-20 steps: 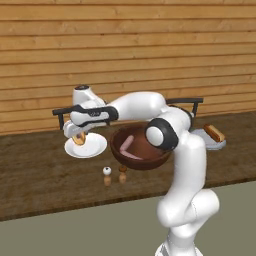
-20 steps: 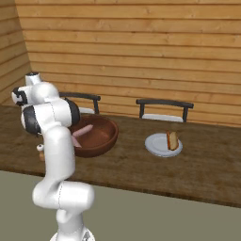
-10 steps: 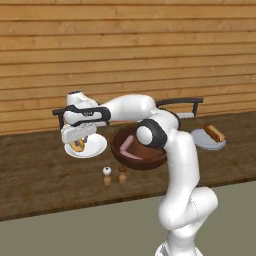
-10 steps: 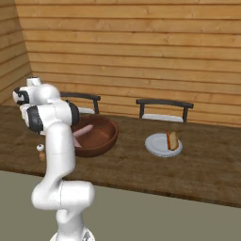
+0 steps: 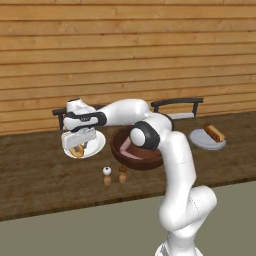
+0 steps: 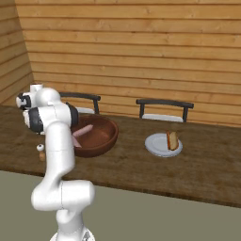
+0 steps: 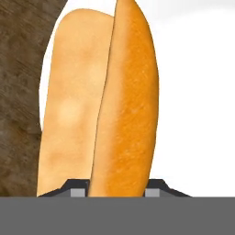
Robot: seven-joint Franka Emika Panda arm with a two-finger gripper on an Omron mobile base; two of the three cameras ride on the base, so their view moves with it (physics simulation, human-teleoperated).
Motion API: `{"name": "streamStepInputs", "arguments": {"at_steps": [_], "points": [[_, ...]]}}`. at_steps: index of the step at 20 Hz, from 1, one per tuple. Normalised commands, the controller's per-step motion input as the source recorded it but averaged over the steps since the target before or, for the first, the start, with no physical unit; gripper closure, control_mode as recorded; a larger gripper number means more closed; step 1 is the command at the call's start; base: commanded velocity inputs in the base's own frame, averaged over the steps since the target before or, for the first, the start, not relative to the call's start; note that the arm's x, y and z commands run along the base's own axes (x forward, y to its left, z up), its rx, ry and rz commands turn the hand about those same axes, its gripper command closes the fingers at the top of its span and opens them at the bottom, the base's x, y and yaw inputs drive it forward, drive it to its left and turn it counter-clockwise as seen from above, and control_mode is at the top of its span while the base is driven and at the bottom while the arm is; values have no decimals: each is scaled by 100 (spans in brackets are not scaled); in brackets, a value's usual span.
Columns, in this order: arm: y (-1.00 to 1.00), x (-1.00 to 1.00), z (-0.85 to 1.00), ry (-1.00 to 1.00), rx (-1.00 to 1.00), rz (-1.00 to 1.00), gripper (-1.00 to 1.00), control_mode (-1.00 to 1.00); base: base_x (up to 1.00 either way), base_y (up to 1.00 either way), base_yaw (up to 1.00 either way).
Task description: Place one bun and one sausage from the bowl on each plate.
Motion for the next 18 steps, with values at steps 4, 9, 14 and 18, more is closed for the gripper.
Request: {"name": "streamStepInputs", "arguments": {"at_steps": [4,9,14,18], "points": [[0,21,31,0,0,0,100,-100,0,0,0],[0,4,5,0,0,0,100,-100,0,0,0],[0,0,0,0,0,0,-100,-100,0,0,0],[0,0,0,0,0,0,-100,-100,0,0,0]]}}
